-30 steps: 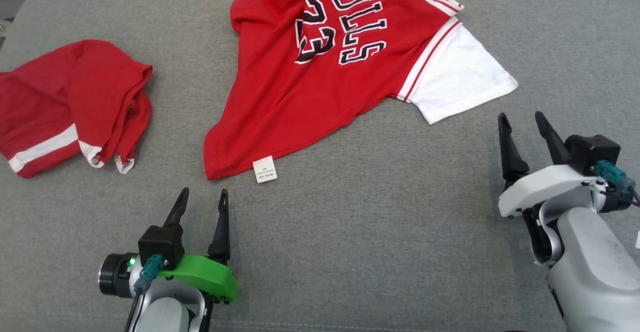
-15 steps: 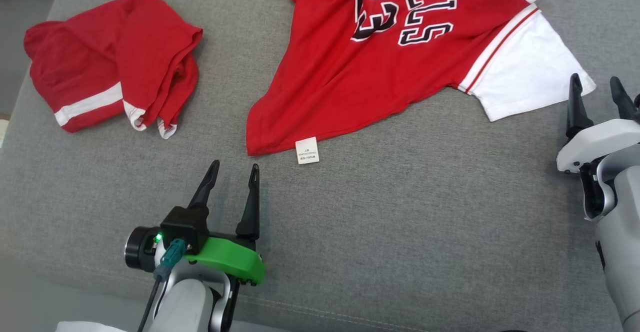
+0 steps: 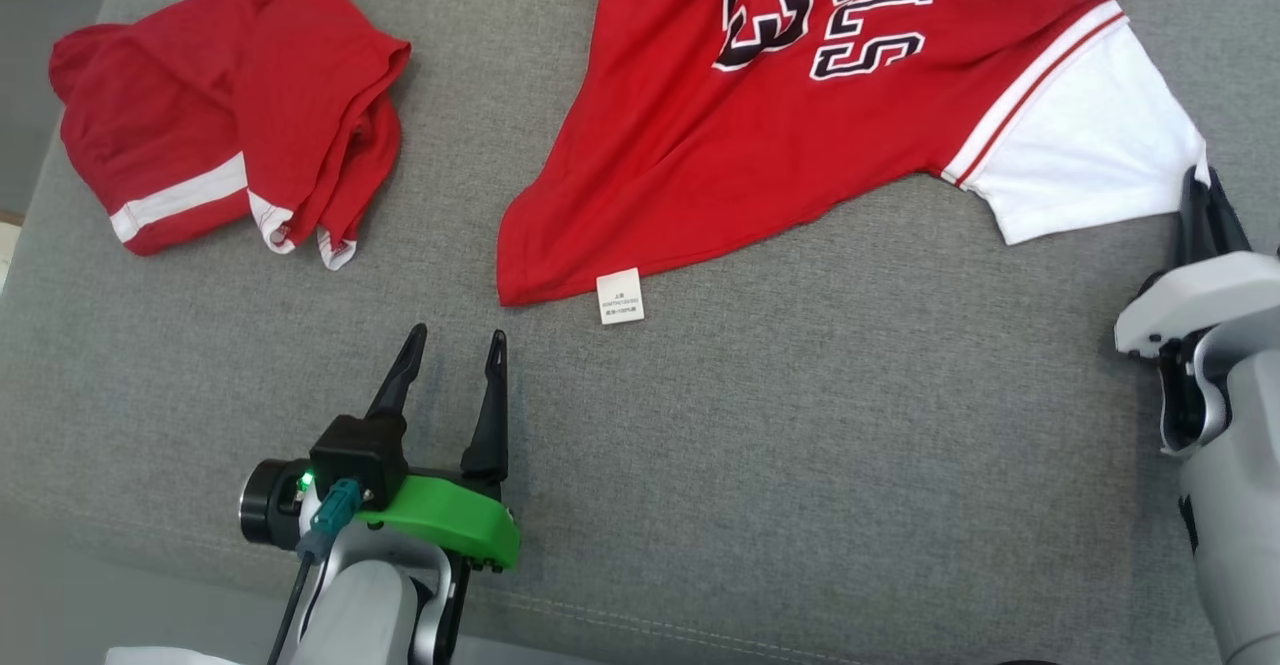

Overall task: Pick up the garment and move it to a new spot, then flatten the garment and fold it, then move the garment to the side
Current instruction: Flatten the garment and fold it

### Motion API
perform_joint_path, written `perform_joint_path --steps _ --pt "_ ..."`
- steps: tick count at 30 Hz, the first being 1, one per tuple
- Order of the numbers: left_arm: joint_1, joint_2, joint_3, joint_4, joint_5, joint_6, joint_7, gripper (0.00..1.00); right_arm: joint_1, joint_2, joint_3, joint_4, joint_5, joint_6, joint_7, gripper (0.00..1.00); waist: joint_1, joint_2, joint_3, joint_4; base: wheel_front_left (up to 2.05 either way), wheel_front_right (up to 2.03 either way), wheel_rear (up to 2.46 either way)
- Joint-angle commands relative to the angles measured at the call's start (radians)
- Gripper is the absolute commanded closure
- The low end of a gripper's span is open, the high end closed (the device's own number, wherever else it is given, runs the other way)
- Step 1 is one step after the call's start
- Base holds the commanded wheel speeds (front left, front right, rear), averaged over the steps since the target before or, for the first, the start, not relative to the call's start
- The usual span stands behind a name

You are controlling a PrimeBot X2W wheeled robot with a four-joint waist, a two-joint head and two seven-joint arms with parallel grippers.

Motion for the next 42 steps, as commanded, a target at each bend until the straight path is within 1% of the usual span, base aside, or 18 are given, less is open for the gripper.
perform_joint_path --steps 1,7,10,15,20,30,31,32,33,42 --pt "0.005 0.002 0.008 0.008 0.008 -0.003 0.000 0.00 0.053 0.013 -0.015 -0.012 0.007 -0.002 0.002 1.00 0.0000 0.0000 -0.032 -0.029 0.00 0.00 0.00" --pt "0.060 0.002 0.047 0.049 0.014 -0.016 0.000 0.00 0.210 0.073 -0.056 -0.118 0.024 -0.002 0.001 1.00 0.0000 0.0000 -0.129 -0.112 0.00 0.00 0.00" --pt "0.085 0.002 0.067 0.072 0.009 -0.023 0.000 0.00 0.284 0.097 -0.056 -0.158 0.025 -0.002 0.001 1.00 0.0000 0.0000 -0.175 -0.155 0.00 0.00 0.00" --pt "0.115 0.003 0.079 0.100 0.007 -0.030 0.000 0.00 0.390 0.125 -0.036 -0.208 0.032 -0.002 0.001 1.00 0.0000 0.0000 -0.231 -0.206 0.00 0.00 0.00" --pt "0.140 0.003 0.091 0.119 0.001 -0.033 0.000 0.00 0.459 0.144 -0.015 -0.231 0.036 -0.002 0.001 1.00 0.0000 0.0000 -0.267 -0.235 0.00 0.00 0.00" --pt "0.201 0.003 0.109 0.135 -0.004 -0.034 0.000 0.00 0.553 0.174 -0.015 -0.250 0.047 -0.002 0.001 1.00 0.0000 0.0000 -0.333 -0.256 0.00 0.00 0.00" --pt "0.208 0.003 0.111 0.135 -0.006 -0.033 0.000 0.00 0.558 0.175 -0.013 -0.248 0.047 -0.002 0.001 0.57 0.0000 0.0000 -0.339 -0.258 0.00 0.00 0.00" --pt "0.213 0.003 0.113 0.134 -0.006 -0.032 0.000 0.00 0.563 0.176 -0.013 -0.247 0.044 -0.002 0.001 0.27 0.0000 0.0000 -0.343 -0.261 0.00 0.00 0.00" --pt "0.218 0.003 0.115 0.133 -0.007 -0.032 0.000 0.00 0.566 0.177 -0.017 -0.252 0.036 -0.002 0.001 0.00 0.0000 0.0000 -0.348 -0.264 0.00 0.00 0.00" --pt "0.215 0.003 0.119 0.096 -0.005 -0.035 0.000 0.00 0.559 0.184 -0.018 -0.329 -0.024 -0.002 0.001 0.00 0.0000 0.0000 -0.360 -0.279 0.00 0.00 0.00"
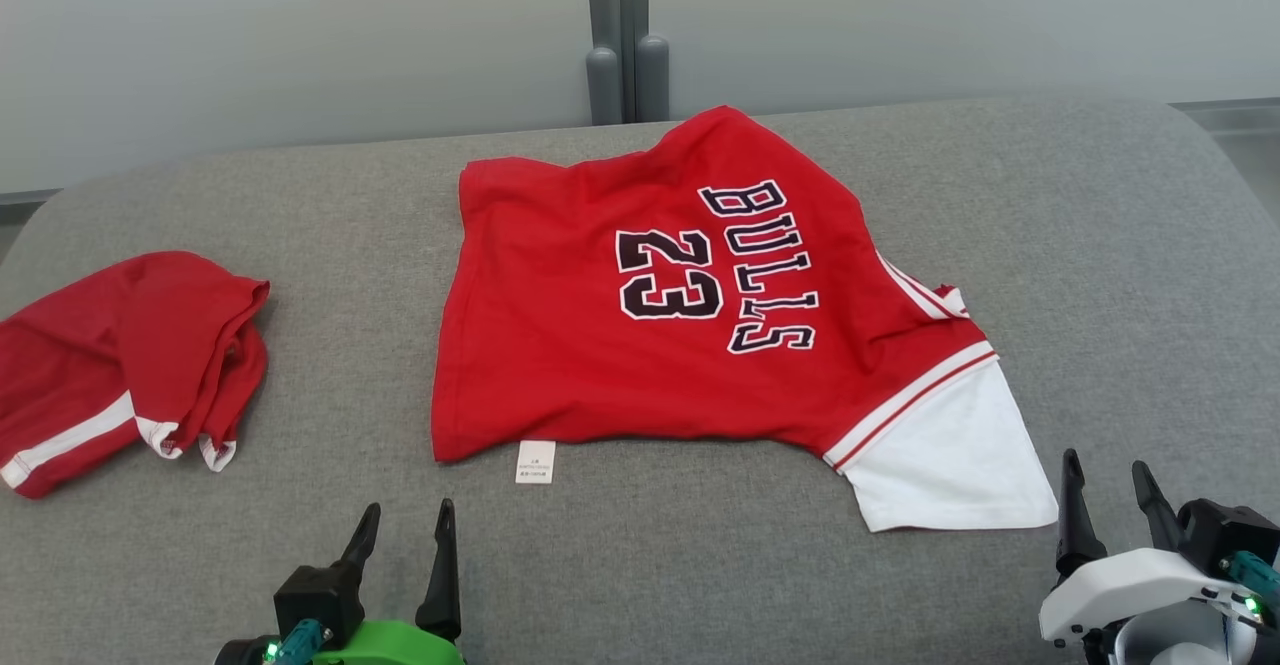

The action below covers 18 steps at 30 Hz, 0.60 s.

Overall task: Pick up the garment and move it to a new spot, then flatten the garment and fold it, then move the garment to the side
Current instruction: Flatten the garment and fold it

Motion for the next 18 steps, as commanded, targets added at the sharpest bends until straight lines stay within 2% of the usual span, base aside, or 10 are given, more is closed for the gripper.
perform_joint_path --steps 1,10,18 --pt "0.006 0.003 0.006 -0.011 0.004 -0.002 0.000 0.00 -0.001 0.001 0.007 -0.018 -0.011 -0.001 -0.001 0.00 0.0000 0.0000 -0.005 -0.002 0.00 0.00 0.00" --pt "0.028 0.003 0.016 -0.056 0.021 0.000 0.000 0.00 0.017 0.003 0.058 -0.101 -0.048 -0.001 -0.001 0.00 0.0000 0.0000 -0.022 -0.004 0.00 0.00 0.00" --pt "0.027 0.003 0.042 -0.088 0.025 0.017 0.000 0.00 0.005 0.003 0.185 -0.158 -0.051 -0.001 -0.001 0.00 0.0000 0.0000 -0.028 0.011 0.00 0.00 0.00"
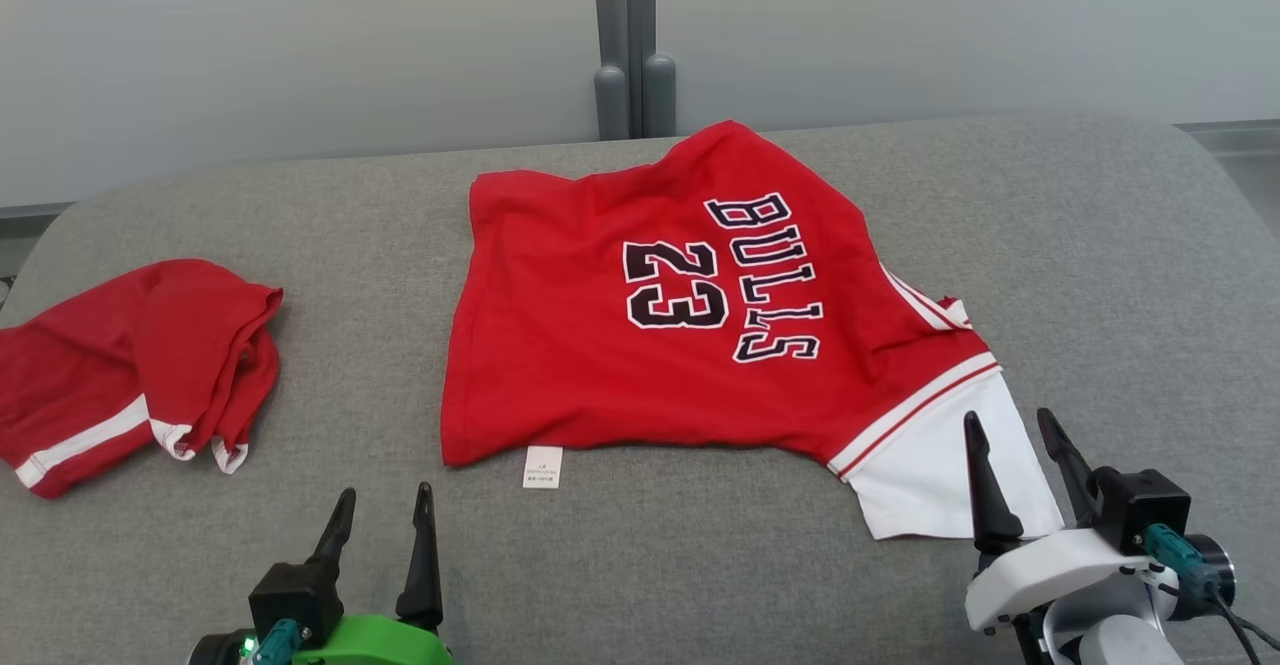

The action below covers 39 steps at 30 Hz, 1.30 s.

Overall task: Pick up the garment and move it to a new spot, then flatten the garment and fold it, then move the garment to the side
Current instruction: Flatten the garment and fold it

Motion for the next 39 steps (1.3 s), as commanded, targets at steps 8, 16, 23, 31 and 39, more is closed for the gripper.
perform_joint_path --steps 8,16,23,31,39 --pt "-0.002 0.003 0.039 -0.008 0.012 0.010 0.000 0.00 -0.002 -0.002 0.064 -0.023 0.009 -0.001 -0.001 0.00 0.0000 0.0000 -0.008 0.020 0.00 0.00 0.00" --pt "-0.006 0.003 0.051 -0.004 0.017 0.002 0.000 0.00 0.002 -0.001 0.076 -0.022 0.016 -0.001 -0.001 0.00 0.0000 0.0000 -0.017 0.026 0.00 0.00 0.00" --pt "-0.007 0.003 0.049 -0.004 0.016 0.006 0.000 0.00 0.007 -0.001 0.078 -0.017 0.020 -0.001 -0.001 0.00 0.0000 0.0000 -0.012 0.025 0.00 0.00 0.00" --pt "-0.055 0.003 0.017 0.022 -0.006 -0.006 0.000 0.00 -0.007 -0.002 0.042 0.031 0.010 -0.001 -0.001 0.00 0.0000 0.0000 0.069 0.013 0.00 0.00 0.00" --pt "-0.116 0.003 -0.022 0.032 -0.019 -0.008 0.000 0.00 -0.030 -0.012 -0.047 0.120 -0.006 -0.001 -0.001 0.00 0.0000 0.0000 0.173 -0.008 0.00 0.00 0.00"
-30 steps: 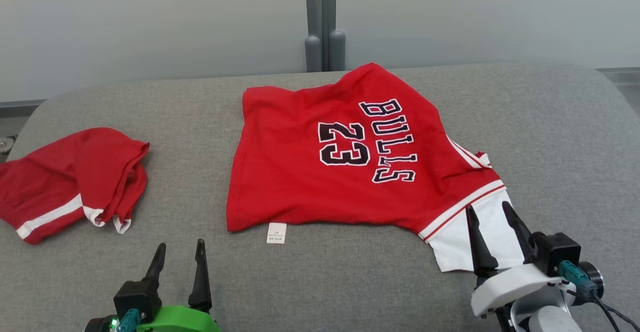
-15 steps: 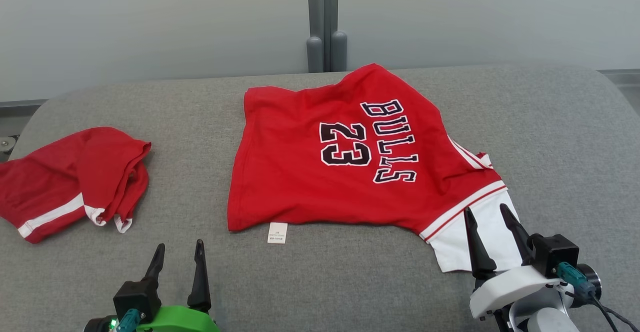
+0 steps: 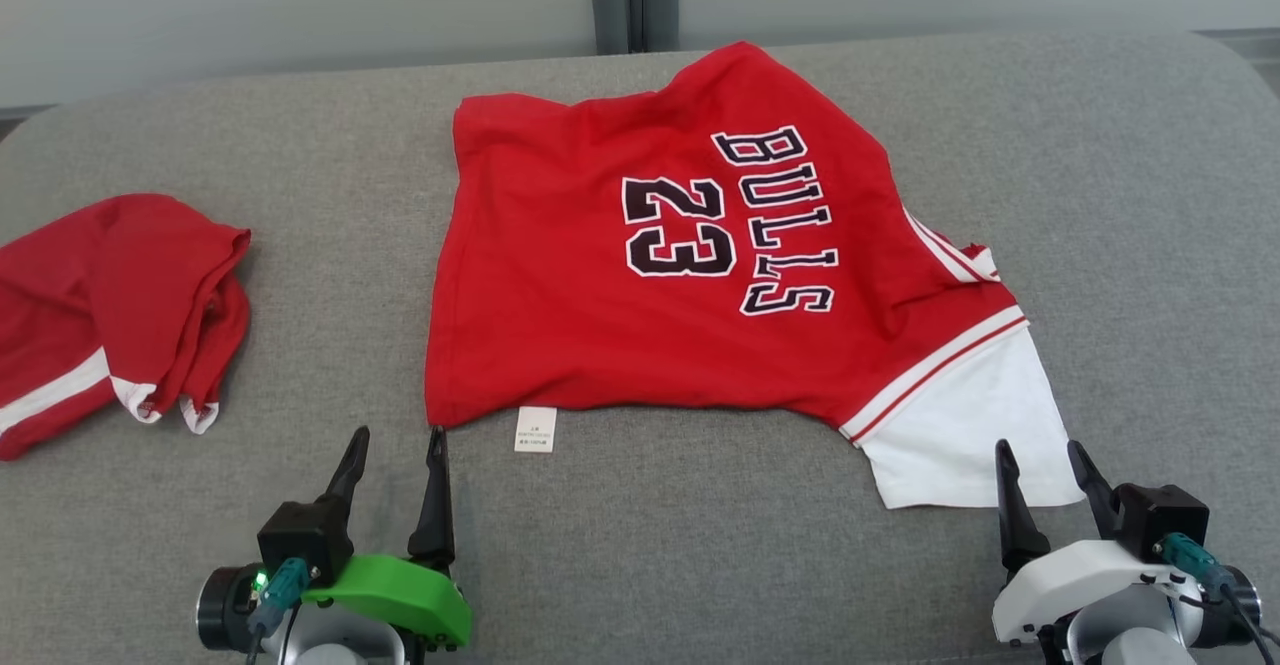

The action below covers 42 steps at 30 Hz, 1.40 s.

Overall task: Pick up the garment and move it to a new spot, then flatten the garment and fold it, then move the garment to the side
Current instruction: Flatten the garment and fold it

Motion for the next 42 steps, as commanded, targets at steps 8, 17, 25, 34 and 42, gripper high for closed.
perform_joint_path --steps 8,17,25,34,42 --pt "-0.065 0.003 -0.019 0.000 0.004 -0.004 0.000 0.00 -0.064 0.004 -0.064 0.064 -0.011 -0.001 -0.001 0.00 0.0000 -0.0001 0.115 -0.016 0.00 0.00 0.00" --pt "-0.079 0.003 -0.029 0.004 -0.005 0.002 0.000 0.00 -0.074 0.007 -0.088 0.136 -0.011 -0.002 0.001 0.00 0.0000 -0.0001 0.128 -0.011 0.00 0.00 0.00" --pt "-0.074 0.003 -0.013 0.006 -0.007 0.003 0.000 0.00 -0.057 0.007 -0.111 0.139 0.006 -0.002 0.002 1.00 0.0000 -0.0001 0.111 -0.026 0.00 0.00 0.00" --pt "-0.080 0.003 0.002 0.021 -0.029 -0.017 0.000 0.00 -0.046 0.007 -0.128 0.080 0.012 -0.002 0.000 1.00 0.0000 -0.0001 0.111 -0.067 0.00 0.00 0.00" --pt "-0.099 0.003 0.007 0.075 -0.046 -0.048 0.000 0.00 -0.065 0.007 -0.107 0.061 0.019 -0.002 0.000 1.00 0.0000 -0.0001 0.130 -0.094 0.00 0.00 0.00"
